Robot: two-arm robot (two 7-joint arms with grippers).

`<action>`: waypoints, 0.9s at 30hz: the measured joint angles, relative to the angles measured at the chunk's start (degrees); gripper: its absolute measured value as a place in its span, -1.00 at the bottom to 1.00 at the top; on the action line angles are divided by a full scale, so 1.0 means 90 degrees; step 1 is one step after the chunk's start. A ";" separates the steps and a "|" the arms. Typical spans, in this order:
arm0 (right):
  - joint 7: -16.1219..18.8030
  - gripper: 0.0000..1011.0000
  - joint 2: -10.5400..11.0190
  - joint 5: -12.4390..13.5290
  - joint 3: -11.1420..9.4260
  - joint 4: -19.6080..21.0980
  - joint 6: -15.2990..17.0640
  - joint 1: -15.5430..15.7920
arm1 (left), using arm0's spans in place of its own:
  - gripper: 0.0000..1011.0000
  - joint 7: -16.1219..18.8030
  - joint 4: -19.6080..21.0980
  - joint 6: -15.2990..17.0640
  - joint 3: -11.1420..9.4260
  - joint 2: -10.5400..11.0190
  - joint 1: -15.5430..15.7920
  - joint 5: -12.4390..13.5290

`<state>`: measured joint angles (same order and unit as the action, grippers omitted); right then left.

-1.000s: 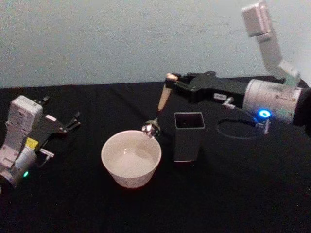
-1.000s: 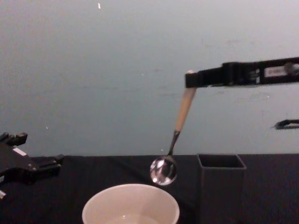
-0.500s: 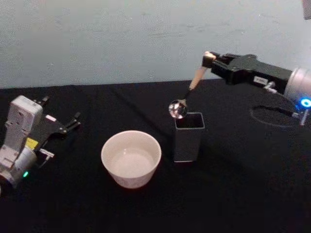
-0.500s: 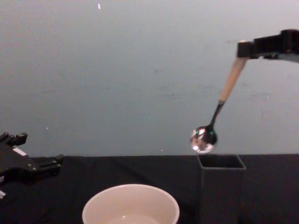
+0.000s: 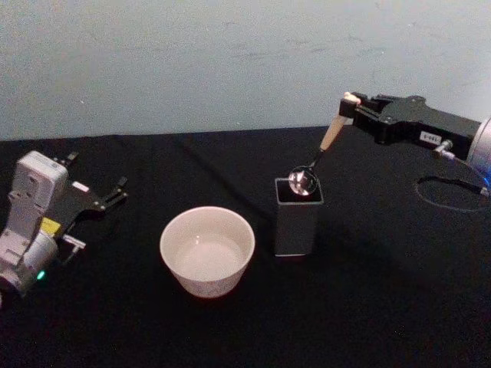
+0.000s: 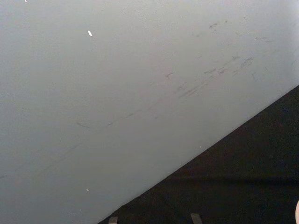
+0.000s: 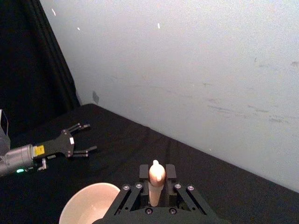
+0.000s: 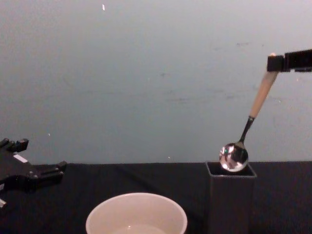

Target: Pick up the stirring spoon with one hand, stir inside the cup, then place it back in its original position.

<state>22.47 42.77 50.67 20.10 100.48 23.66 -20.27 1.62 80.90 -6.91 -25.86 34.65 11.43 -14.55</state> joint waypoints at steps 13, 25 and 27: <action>-0.0177 -0.58 -0.0028 -0.0140 0.0480 -0.0231 -0.0135 -0.0157 | 0.98 0.0000 0.0000 0.0000 0.0000 0.0000 0.0000 0.0000; -0.0209 -0.58 -0.0061 -0.0329 0.0833 -0.0437 -0.0078 -0.0218 | 0.98 0.0000 -0.0001 0.0000 0.0000 0.0000 0.0000 0.0000; -0.0211 -0.58 -0.0080 -0.0370 0.0883 -0.0486 -0.0059 -0.0234 | 0.98 0.0000 0.0000 0.0000 0.0000 0.0000 0.0000 0.0000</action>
<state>20.57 42.05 47.34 28.05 96.10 23.13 -22.38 1.62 80.90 -6.91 -25.86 34.65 11.43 -14.55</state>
